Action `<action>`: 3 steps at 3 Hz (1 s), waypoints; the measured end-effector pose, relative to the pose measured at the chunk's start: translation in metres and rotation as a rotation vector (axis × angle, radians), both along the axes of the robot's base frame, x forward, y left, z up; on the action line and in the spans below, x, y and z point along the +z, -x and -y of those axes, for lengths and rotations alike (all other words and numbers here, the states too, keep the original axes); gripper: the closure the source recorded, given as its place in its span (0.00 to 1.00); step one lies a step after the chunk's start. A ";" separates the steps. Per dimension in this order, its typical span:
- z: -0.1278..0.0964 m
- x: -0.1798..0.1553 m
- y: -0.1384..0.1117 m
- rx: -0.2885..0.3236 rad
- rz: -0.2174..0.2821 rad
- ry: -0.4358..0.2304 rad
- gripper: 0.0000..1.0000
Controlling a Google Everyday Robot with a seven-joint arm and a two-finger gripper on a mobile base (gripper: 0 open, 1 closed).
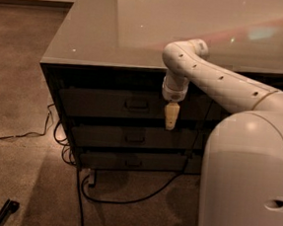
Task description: Open top drawer
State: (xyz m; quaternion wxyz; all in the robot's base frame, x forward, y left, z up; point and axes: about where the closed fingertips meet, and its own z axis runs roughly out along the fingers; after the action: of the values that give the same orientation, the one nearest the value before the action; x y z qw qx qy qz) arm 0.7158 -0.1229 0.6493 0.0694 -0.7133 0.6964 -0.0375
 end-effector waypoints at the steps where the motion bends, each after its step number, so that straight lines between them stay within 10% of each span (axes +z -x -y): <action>1: -0.007 -0.019 0.001 0.026 -0.034 0.019 0.18; 3: -0.002 -0.021 0.005 0.041 -0.068 0.064 0.65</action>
Offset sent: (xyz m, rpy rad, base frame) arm -0.0094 -0.0044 -0.0251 -0.1178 0.1002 0.0570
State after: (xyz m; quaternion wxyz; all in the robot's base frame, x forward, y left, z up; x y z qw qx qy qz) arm 0.7104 -0.1207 0.6281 0.0238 -0.7300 0.6822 -0.0342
